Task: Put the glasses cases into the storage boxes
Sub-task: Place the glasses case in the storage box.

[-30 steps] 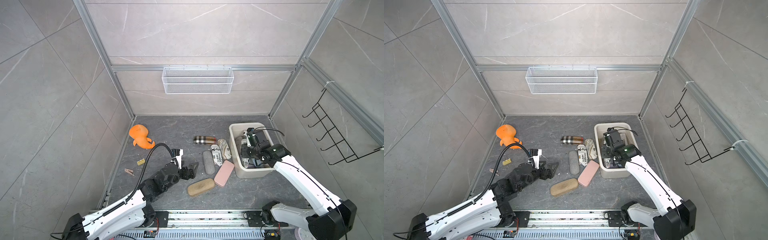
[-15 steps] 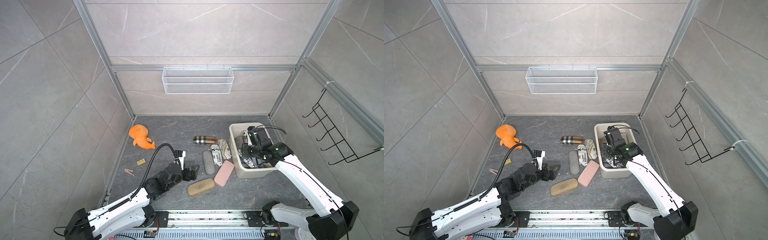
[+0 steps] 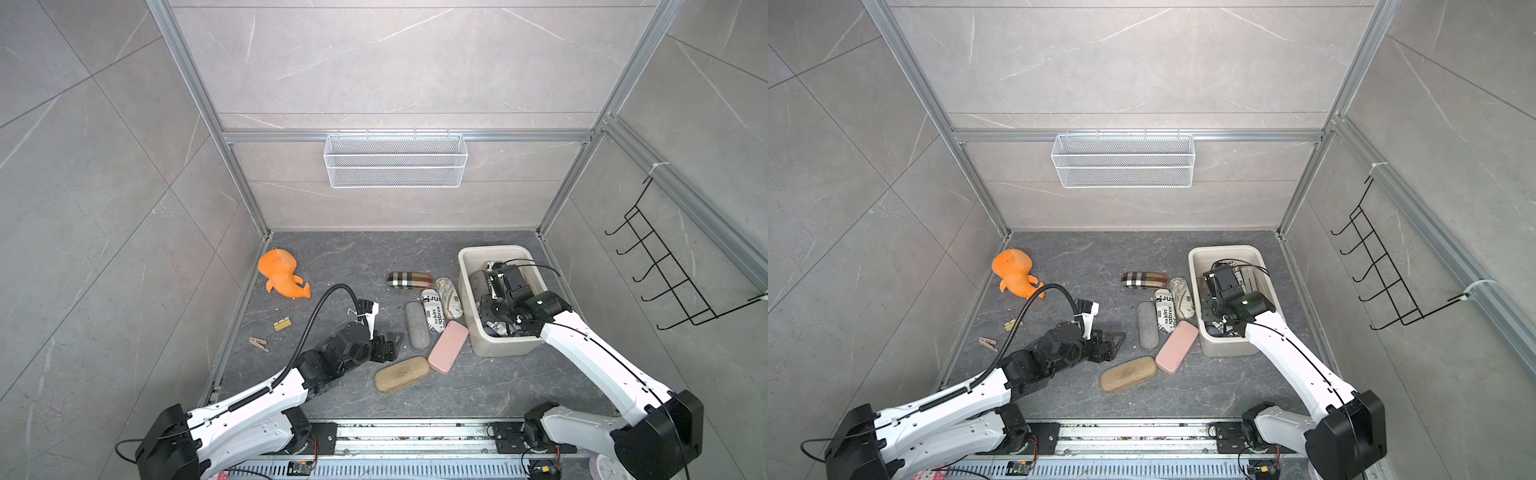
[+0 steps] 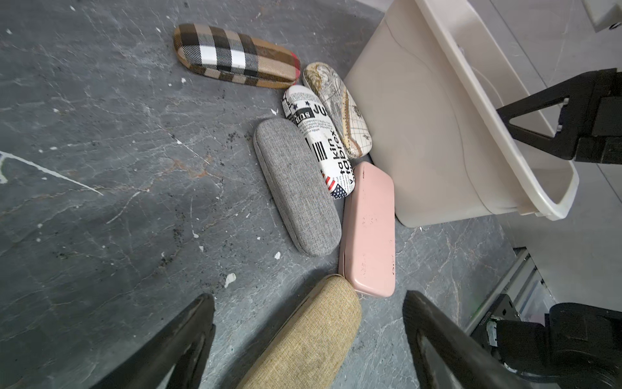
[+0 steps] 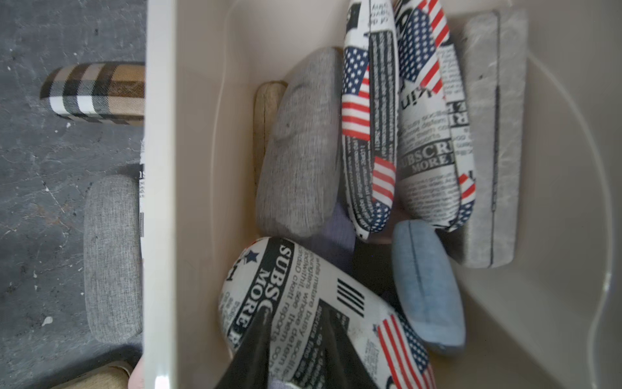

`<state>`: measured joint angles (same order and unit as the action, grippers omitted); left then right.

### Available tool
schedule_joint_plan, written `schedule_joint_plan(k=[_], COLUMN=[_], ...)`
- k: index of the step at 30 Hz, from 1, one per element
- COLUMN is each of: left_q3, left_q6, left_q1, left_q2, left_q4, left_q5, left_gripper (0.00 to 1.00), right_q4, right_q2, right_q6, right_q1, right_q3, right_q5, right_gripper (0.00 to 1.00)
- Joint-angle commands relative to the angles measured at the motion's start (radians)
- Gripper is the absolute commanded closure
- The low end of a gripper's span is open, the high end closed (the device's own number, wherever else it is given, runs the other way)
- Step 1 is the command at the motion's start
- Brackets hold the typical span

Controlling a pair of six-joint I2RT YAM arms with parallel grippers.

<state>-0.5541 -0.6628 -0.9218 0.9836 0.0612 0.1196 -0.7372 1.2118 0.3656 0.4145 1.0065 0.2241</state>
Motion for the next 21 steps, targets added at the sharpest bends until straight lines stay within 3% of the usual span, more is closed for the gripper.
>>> schedule_joint_plan(k=[1,5,9,13,21], left_q3=[-0.072,-0.155,-0.205,-0.241,-0.301], left_q6=[0.019,0.069,0.122,0.170,0.240], left_q1=[-0.015,-0.062,-0.100,-0.123,-0.172], left_q2=[0.060,0.129,0.173,0.209,0.361], left_q4=[0.101,0.263,0.374,0.464,0.565], left_q5=[-0.027,0.049,0.106,0.109,0.045], left_gripper=[0.11,0.10,0.06,0.03,0.02], right_q4=[0.008,-0.008,-0.043,-0.066,-0.033], right_q2=[-0.002,-0.024,-0.047,-0.073,-0.109], right_q6=[0.030,0.034,0.022,0.010,0.018], right_q1=[0.001,0.002,0.002,0.002,0.002], right_q3=[-0.042,-0.006,0.065,0.124,0.121], right_q5=[-0.014,-0.019,-0.018,-0.043,-0.073], right_gripper=[0.71,0.70,0.60,0.41,0.27])
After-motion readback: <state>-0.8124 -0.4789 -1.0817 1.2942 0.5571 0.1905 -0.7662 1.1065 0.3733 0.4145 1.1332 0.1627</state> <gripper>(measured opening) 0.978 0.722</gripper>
